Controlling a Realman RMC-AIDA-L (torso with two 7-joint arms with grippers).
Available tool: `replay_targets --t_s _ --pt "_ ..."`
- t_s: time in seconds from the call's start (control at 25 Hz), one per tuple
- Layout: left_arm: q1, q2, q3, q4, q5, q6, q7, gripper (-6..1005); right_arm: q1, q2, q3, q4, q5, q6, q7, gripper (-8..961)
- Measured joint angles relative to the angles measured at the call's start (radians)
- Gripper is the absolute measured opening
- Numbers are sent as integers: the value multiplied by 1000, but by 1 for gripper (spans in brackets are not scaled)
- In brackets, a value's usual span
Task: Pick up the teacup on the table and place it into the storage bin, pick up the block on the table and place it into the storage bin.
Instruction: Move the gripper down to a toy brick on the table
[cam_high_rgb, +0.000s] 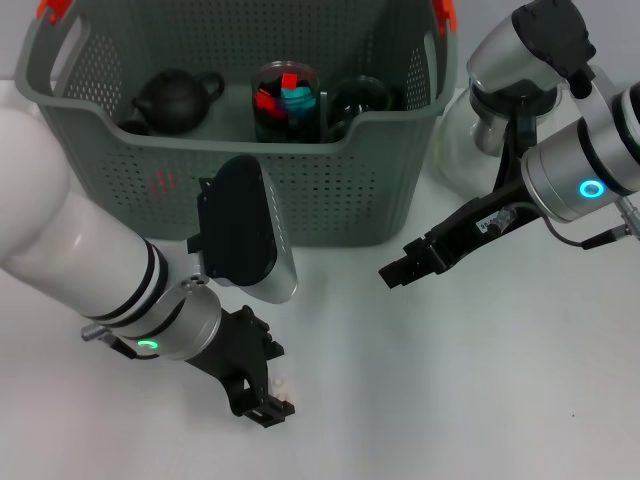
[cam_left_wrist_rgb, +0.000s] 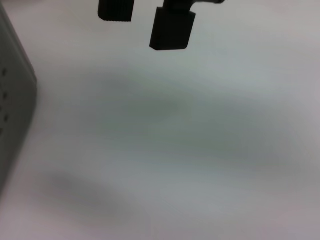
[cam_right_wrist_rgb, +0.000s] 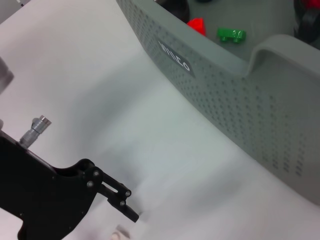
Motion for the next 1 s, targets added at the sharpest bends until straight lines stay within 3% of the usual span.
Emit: replay_targets --t_s 1.0 --pt "-8 3 9 -11 18 -14 -28 681 0 -2 0 5 0 -1 -4 559"
